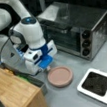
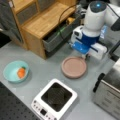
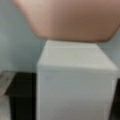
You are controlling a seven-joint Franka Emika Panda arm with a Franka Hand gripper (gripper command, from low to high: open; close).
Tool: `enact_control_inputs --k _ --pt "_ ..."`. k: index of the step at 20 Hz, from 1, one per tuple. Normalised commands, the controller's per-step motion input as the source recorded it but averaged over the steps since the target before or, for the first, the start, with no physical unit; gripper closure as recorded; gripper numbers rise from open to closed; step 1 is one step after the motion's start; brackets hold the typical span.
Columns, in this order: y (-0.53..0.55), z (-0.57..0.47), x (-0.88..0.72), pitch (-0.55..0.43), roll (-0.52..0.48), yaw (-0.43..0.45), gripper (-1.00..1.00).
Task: Pick up the pan. Place the pan on the table. Pick up the bowl. Place the bowl on the stove.
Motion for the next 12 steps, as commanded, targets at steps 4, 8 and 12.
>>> enact_control_inputs --k 4,8,12 --pt "-0.05 -0.04 0.02 -0.072 -0.074 0.115 -1.00" --pt "-0.03 -0.03 -0.01 -0.064 -0.068 0.112 -1.00" --pt "-0.01 0.02 -0.03 -0.052 -0.068 0.105 -1.00"
